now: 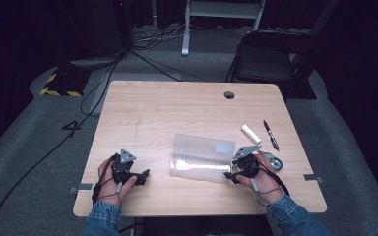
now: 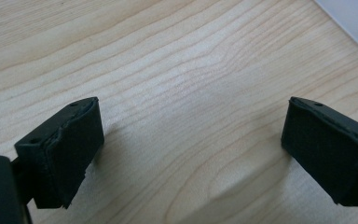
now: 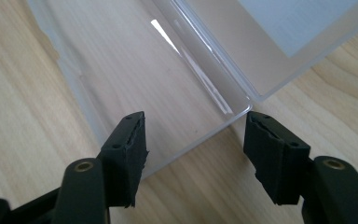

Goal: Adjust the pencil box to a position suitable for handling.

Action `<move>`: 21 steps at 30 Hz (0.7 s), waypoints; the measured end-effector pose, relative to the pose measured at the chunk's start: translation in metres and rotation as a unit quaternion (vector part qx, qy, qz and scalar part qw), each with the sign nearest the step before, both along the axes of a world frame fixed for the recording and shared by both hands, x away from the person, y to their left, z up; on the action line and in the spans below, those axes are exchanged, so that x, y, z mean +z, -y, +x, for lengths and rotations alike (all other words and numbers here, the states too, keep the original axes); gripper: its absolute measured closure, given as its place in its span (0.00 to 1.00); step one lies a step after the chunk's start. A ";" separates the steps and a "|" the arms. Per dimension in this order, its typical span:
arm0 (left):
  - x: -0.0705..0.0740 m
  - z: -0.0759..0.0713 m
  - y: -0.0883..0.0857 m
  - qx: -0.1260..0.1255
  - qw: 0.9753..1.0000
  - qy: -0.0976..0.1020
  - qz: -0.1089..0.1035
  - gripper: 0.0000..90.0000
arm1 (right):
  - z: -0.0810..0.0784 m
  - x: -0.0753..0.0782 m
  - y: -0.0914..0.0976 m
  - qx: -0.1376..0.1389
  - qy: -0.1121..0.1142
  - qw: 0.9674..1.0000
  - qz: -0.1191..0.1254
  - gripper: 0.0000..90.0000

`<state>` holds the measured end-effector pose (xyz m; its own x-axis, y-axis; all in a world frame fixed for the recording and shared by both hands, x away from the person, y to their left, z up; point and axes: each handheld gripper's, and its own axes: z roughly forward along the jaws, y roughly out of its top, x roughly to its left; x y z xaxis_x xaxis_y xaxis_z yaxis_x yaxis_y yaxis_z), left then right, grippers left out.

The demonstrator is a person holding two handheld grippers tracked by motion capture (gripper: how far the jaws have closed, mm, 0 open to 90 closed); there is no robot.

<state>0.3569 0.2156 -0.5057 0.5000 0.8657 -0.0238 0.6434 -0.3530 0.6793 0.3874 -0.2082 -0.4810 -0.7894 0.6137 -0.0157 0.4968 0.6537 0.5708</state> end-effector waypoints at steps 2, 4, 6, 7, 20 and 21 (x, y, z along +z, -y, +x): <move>0.000 0.003 0.001 0.000 1.000 -0.002 -0.001 0.05 | -0.004 0.001 0.004 0.003 -0.001 1.000 -0.007 0.45; 0.000 0.006 0.002 -0.005 1.000 -0.005 0.002 0.04 | -0.008 0.002 0.007 0.005 -0.002 1.000 -0.013 0.45; 0.000 0.008 0.003 -0.006 1.000 -0.005 0.003 0.03 | -0.012 0.002 0.010 0.009 -0.004 1.000 -0.017 0.45; 0.000 0.009 0.004 -0.006 1.000 -0.006 0.001 0.03 | -0.014 0.003 0.012 0.010 -0.004 1.000 -0.019 0.44; 0.000 0.018 0.010 -0.013 1.000 -0.008 0.002 0.01 | -0.035 0.005 0.034 0.032 -0.031 0.999 -0.030 0.43; 0.000 0.018 0.010 -0.014 1.000 -0.008 0.003 0.01 | -0.036 0.005 0.036 0.035 -0.032 0.998 -0.030 0.43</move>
